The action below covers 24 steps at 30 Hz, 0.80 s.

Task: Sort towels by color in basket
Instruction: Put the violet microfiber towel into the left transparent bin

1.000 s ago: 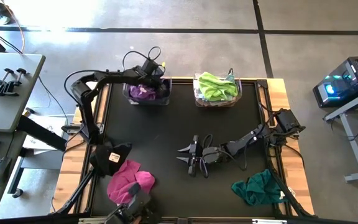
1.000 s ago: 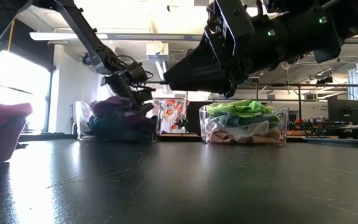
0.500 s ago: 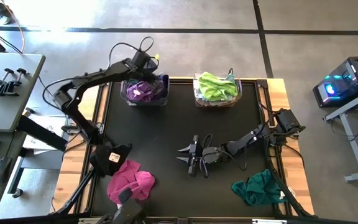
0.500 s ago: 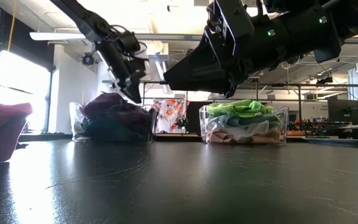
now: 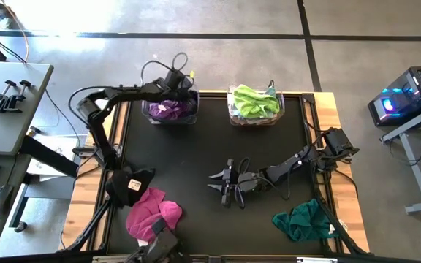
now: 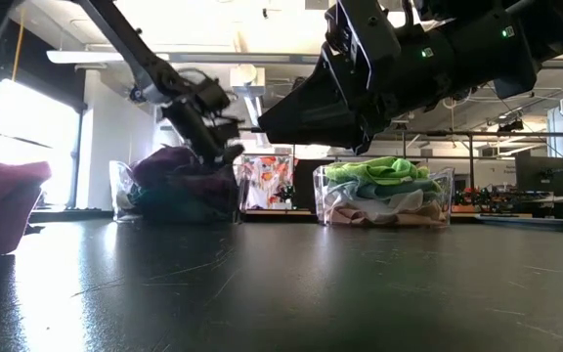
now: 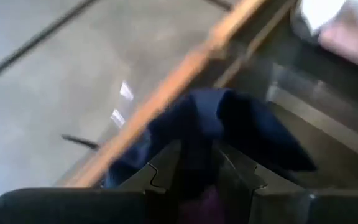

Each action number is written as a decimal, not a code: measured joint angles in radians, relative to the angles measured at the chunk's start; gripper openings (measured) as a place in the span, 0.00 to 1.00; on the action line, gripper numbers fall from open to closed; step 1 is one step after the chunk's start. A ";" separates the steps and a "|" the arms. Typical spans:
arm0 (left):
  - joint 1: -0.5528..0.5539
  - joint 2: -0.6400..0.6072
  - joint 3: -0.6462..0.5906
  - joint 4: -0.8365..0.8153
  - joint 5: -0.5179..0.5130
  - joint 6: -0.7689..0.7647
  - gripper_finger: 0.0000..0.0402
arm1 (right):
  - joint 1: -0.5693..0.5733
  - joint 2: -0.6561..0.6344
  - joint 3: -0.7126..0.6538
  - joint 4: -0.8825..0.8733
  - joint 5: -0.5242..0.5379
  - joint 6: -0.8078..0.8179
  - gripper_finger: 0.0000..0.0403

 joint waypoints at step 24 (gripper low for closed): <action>-0.174 -0.506 -0.067 -0.495 0.006 0.026 0.18 | 0.000 0.000 0.000 0.000 0.000 0.004 0.34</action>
